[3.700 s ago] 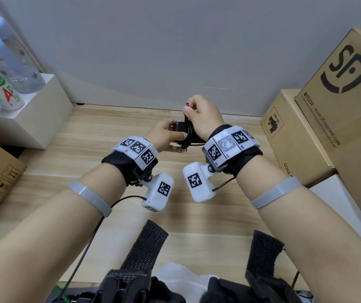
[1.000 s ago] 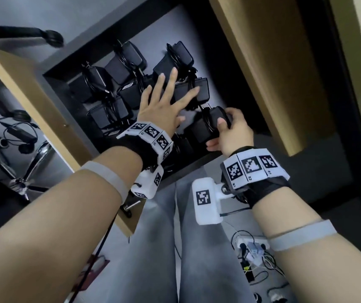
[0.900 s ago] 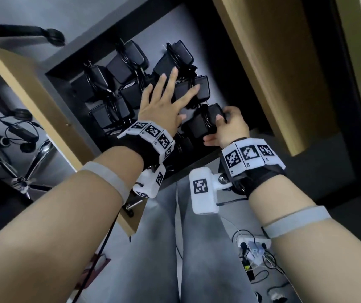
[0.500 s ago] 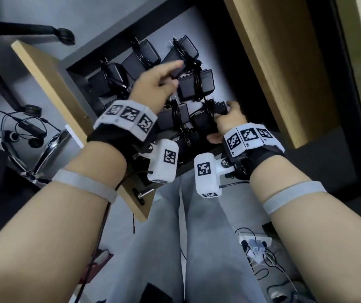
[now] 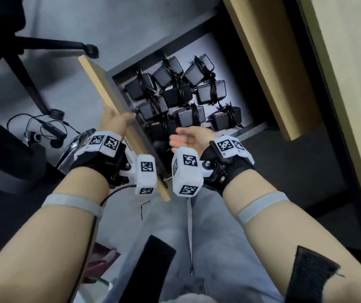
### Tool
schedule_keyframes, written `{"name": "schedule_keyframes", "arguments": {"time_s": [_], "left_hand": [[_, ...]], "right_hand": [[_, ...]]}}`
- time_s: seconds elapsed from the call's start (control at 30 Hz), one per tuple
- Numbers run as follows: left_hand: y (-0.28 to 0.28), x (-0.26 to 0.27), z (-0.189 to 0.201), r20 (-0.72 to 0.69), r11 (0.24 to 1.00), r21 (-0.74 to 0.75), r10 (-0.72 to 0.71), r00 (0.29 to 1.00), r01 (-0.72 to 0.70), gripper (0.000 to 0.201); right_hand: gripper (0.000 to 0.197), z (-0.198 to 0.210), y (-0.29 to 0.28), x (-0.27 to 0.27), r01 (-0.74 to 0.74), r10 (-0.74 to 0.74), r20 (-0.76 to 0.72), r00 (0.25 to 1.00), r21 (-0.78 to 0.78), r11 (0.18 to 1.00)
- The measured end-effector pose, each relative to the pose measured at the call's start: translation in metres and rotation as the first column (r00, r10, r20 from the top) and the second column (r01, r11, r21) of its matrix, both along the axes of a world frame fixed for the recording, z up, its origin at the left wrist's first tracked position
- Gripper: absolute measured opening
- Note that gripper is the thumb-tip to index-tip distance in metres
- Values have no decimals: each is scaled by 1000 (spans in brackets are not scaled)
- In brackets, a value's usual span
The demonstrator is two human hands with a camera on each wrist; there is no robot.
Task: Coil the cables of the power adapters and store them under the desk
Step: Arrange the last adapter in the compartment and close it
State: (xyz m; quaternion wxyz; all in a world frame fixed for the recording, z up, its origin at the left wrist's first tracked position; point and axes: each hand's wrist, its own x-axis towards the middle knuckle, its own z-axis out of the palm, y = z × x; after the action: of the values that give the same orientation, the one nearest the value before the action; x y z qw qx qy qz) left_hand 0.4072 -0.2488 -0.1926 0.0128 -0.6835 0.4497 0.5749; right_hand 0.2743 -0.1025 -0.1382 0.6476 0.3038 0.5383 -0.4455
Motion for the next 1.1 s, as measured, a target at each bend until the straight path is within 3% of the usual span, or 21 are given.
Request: {"name": "schedule_keyframes", "arguments": {"time_s": [0.17,0.27,0.37,0.43,0.6,0.7,0.83,0.9,1.0,1.1], "left_hand": [[-2,-12,16,-87,998,31,-60,994,62,101],[-2,-29,21,-137,989,49,-129,982,136,93],[0,-49,26,-224,957,117,-234,946,264,58],[1,-65,28,-266,918,143,-325,907,371,42],[12,-114,33,-326,856,164,-422,846,490,43],[21,-140,38,-365,809,173,-477,800,562,60],[32,-171,43,-396,767,154,-529,751,622,72],[37,-185,46,-399,759,155,-537,743,632,68],[42,-203,50,-383,753,159,-549,743,639,48],[44,-216,50,-399,742,166,-551,732,649,54]], "right_hand": [[35,-7,0,26,-136,139,132,981,-35,990],[34,-7,1,31,-227,238,206,949,-76,971],[27,-6,0,20,-201,207,159,965,-49,978],[34,-4,3,7,-177,180,100,979,-36,984],[38,4,20,-38,-126,126,-49,991,-11,992],[36,1,29,-59,-87,89,-141,986,24,996],[38,-1,38,-80,-158,172,-281,944,71,985],[37,0,43,-90,-199,213,-331,919,75,977],[36,1,49,-103,-227,242,-353,904,86,970],[42,-1,51,-115,-209,228,-370,900,92,974]]}}
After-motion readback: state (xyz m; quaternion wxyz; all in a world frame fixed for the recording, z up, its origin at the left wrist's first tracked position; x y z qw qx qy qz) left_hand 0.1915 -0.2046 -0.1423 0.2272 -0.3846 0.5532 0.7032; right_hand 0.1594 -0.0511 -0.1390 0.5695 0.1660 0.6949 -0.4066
